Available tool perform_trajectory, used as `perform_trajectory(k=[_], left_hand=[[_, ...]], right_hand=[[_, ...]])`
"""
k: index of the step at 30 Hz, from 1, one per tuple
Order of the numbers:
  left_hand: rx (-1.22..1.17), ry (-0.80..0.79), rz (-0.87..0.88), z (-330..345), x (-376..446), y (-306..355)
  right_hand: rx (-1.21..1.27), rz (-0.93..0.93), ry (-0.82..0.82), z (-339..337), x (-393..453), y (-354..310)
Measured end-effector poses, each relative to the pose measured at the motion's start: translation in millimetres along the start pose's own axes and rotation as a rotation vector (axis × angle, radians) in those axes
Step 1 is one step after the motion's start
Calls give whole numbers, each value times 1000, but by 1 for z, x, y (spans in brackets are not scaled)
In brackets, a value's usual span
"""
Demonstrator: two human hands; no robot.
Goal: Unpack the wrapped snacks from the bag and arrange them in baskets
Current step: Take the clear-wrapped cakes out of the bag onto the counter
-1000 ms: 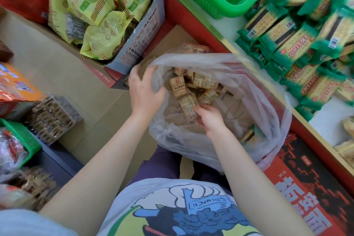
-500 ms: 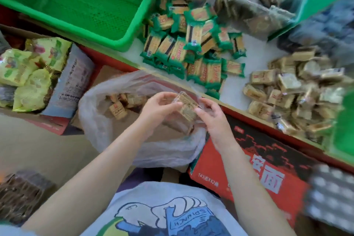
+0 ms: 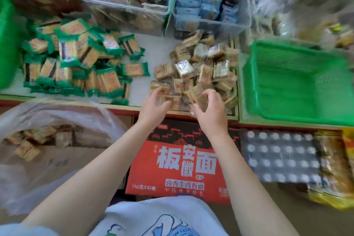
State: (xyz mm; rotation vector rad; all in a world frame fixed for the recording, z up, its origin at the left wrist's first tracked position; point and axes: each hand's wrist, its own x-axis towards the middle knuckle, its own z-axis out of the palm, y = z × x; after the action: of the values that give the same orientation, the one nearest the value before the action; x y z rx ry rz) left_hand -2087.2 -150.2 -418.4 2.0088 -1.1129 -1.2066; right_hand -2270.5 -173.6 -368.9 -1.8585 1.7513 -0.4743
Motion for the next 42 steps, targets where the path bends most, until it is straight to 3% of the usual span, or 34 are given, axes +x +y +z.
perform_trajectory(k=[2,6,13,16,19,22,26,30,32,36,39,42], left_hand=[[122,-3,-24,15,14,-5],[310,-38,-34,35,29,-11],[506,-85,25,45,24,-19],[404,-97,61,35,18,-13],[224,134,204,16,-6,-20],[167,418,260,-14,-37,-57],[317,571,-37,-76,-80,-161],[537,455,-567,-145,-128,-257],[584,434,-736,-173,-147,-292],[455,381,-819,-209,-159,-347],[202,360,-729,-219,-162,-376],[-87,442,-618,-224,-170,-390]], right_hand=[[-120,-149,-29,-3,26,16],[-349,-348,-306,14,53,44],[-338,-292,-229,35,56,57],[-327,-235,-216,30,56,52],[-168,-257,-95,26,44,30],[44,-247,-179,47,15,-8],[196,-228,-475,119,-41,-69],[197,-144,-818,213,-87,-129],[162,-107,-919,260,-103,-158],[103,-61,-959,345,-125,-211],[73,-22,-922,399,-137,-239],[46,38,-842,449,-142,-255]])
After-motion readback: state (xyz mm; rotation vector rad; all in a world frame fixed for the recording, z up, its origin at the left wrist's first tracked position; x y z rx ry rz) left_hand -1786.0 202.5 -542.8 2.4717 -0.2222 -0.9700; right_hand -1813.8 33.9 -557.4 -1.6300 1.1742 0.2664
